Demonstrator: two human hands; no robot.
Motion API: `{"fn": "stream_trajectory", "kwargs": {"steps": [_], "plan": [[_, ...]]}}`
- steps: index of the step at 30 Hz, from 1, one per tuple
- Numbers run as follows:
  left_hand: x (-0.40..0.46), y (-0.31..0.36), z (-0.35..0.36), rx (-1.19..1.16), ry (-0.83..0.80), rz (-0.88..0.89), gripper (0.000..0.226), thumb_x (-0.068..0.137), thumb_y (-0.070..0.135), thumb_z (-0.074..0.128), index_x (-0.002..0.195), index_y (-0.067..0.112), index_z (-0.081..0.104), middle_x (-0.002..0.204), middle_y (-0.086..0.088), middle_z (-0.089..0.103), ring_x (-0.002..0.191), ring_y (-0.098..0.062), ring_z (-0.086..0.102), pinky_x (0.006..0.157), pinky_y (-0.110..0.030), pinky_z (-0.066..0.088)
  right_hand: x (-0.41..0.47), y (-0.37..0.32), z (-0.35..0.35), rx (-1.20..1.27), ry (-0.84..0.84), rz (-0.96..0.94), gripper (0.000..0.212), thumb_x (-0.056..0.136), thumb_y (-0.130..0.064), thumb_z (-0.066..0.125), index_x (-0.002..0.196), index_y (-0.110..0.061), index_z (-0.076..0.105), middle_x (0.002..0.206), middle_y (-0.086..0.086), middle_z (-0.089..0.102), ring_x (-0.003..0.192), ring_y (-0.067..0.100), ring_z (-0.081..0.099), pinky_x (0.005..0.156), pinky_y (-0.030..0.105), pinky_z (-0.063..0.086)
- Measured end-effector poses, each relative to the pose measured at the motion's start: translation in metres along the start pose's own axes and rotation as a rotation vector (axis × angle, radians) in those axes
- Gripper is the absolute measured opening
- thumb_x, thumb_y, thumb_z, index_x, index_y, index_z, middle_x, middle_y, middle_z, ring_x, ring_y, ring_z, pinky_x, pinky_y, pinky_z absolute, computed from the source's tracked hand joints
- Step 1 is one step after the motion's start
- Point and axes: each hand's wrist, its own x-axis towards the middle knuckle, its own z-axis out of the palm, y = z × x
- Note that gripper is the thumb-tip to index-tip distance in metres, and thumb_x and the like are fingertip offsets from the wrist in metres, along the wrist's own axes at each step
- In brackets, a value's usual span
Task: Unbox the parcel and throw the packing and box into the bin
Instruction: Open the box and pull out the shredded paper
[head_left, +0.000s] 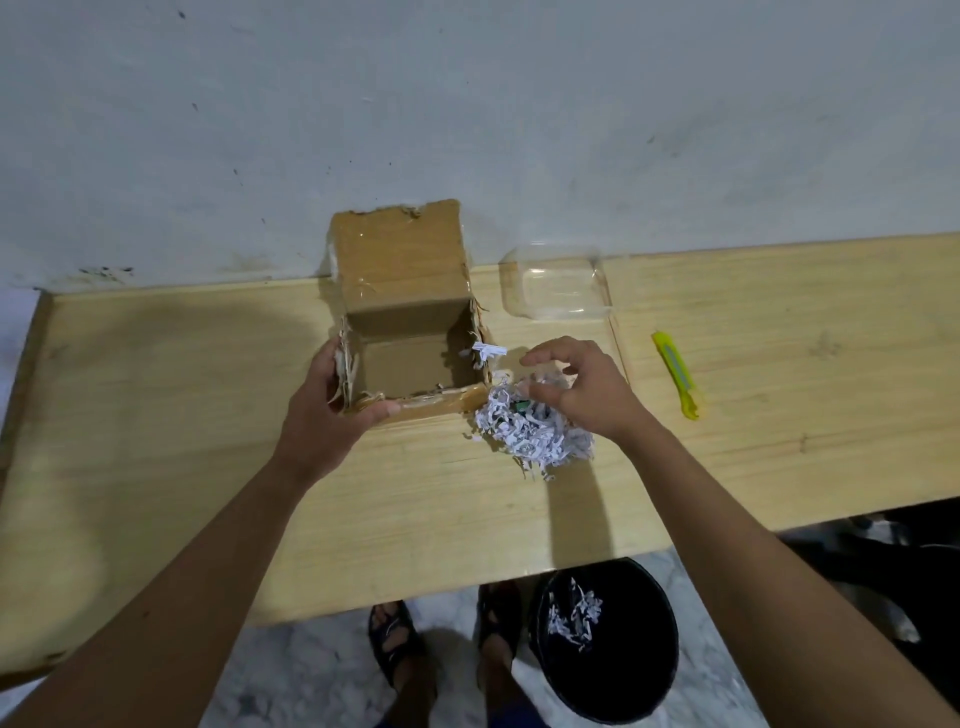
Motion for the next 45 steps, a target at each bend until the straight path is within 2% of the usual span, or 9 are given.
{"fn": "stream_trajectory", "kwargs": {"steps": [5, 8, 13, 18, 24, 31, 36, 41, 45], "plan": [[-0.001, 0.001, 0.002, -0.032, 0.001, 0.008, 0.103, 0.073, 0.011, 0.095, 0.158, 0.029, 0.040, 0.139, 0.002, 0.067, 0.119, -0.011, 0.070, 0.106, -0.034, 0.056, 0.014, -0.019, 0.007, 0.278, 0.063, 0.065, 0.025, 0.086, -0.028, 0.082, 0.110, -0.026, 0.077, 0.110, -0.001, 0.076, 0.098, 0.013, 0.071, 0.087, 0.032, 0.059], [-0.002, 0.003, 0.002, -0.045, 0.001, 0.013, 0.102, 0.073, 0.009, 0.094, 0.158, 0.028, 0.040, 0.138, 0.004, 0.068, 0.118, -0.008, 0.070, 0.103, -0.027, 0.056, 0.024, -0.032, 0.015, 0.399, 0.020, 0.058, 0.032, 0.084, -0.021, 0.085, 0.114, -0.018, 0.076, 0.108, 0.008, 0.076, 0.076, 0.013, 0.066, 0.069, 0.022, 0.057], [-0.004, 0.006, 0.003, -0.031, 0.004, 0.031, 0.099, 0.074, 0.007, 0.093, 0.157, 0.025, 0.041, 0.136, 0.002, 0.069, 0.113, -0.004, 0.071, 0.096, -0.018, 0.056, 0.030, -0.034, 0.027, 0.274, 0.042, 0.027, 0.027, 0.082, -0.012, 0.086, 0.108, -0.012, 0.080, 0.088, 0.000, 0.071, 0.076, 0.011, 0.065, 0.080, 0.025, 0.057], [-0.003, 0.004, 0.002, -0.013, -0.002, 0.038, 0.100, 0.074, 0.011, 0.093, 0.158, 0.028, 0.040, 0.136, 0.004, 0.068, 0.115, -0.007, 0.071, 0.099, -0.025, 0.058, 0.027, -0.030, 0.027, 0.097, 0.044, -0.036, 0.013, 0.086, -0.014, 0.082, 0.099, -0.018, 0.082, 0.094, -0.003, 0.072, 0.083, 0.018, 0.069, 0.077, 0.026, 0.058], [-0.004, 0.002, 0.002, 0.015, 0.009, 0.020, 0.103, 0.075, 0.018, 0.094, 0.159, 0.031, 0.036, 0.134, 0.008, 0.070, 0.111, -0.001, 0.072, 0.096, -0.018, 0.056, 0.016, -0.029, 0.016, 0.242, 0.028, 0.052, 0.007, 0.091, -0.014, 0.078, 0.098, -0.014, 0.079, 0.090, 0.007, 0.078, 0.079, 0.018, 0.072, 0.073, 0.028, 0.060], [-0.007, 0.002, 0.004, 0.042, 0.007, 0.035, 0.105, 0.079, 0.023, 0.092, 0.162, 0.031, 0.029, 0.145, 0.007, 0.063, 0.123, -0.011, 0.068, 0.106, -0.034, 0.055, -0.013, -0.012, 0.002, 0.200, 0.113, 0.121, 0.013, 0.093, -0.022, 0.076, 0.100, -0.012, 0.076, 0.094, -0.003, 0.079, 0.087, 0.017, 0.076, 0.079, 0.030, 0.061], [-0.008, 0.005, 0.006, 0.057, 0.025, 0.045, 0.096, 0.080, 0.021, 0.091, 0.155, 0.039, 0.034, 0.118, 0.051, 0.059, 0.107, 0.025, 0.060, 0.093, -0.002, 0.046, -0.033, 0.003, -0.002, 0.112, 0.167, 0.129, 0.005, 0.092, -0.020, 0.078, 0.094, -0.017, 0.075, 0.091, -0.003, 0.078, 0.078, 0.008, 0.071, 0.074, 0.022, 0.056], [-0.016, 0.009, 0.014, 0.001, 0.107, 0.025, 0.103, 0.079, 0.015, 0.092, 0.163, 0.020, 0.031, 0.134, 0.031, 0.053, 0.110, 0.028, 0.056, 0.095, 0.003, 0.041, -0.051, 0.004, -0.001, 0.153, 0.168, 0.174, 0.010, 0.092, -0.016, 0.076, 0.102, -0.019, 0.078, 0.089, -0.003, 0.077, 0.072, 0.003, 0.067, 0.069, 0.015, 0.054], [-0.016, 0.007, 0.015, 0.042, 0.128, 0.050, 0.095, 0.077, 0.011, 0.093, 0.157, 0.013, 0.041, 0.134, 0.034, 0.059, 0.121, 0.009, 0.061, 0.104, -0.009, 0.048, -0.056, 0.003, -0.001, 0.143, 0.162, 0.161, 0.011, 0.092, -0.015, 0.076, 0.102, -0.019, 0.077, 0.091, -0.013, 0.075, 0.081, 0.012, 0.070, 0.073, 0.019, 0.057]]}}
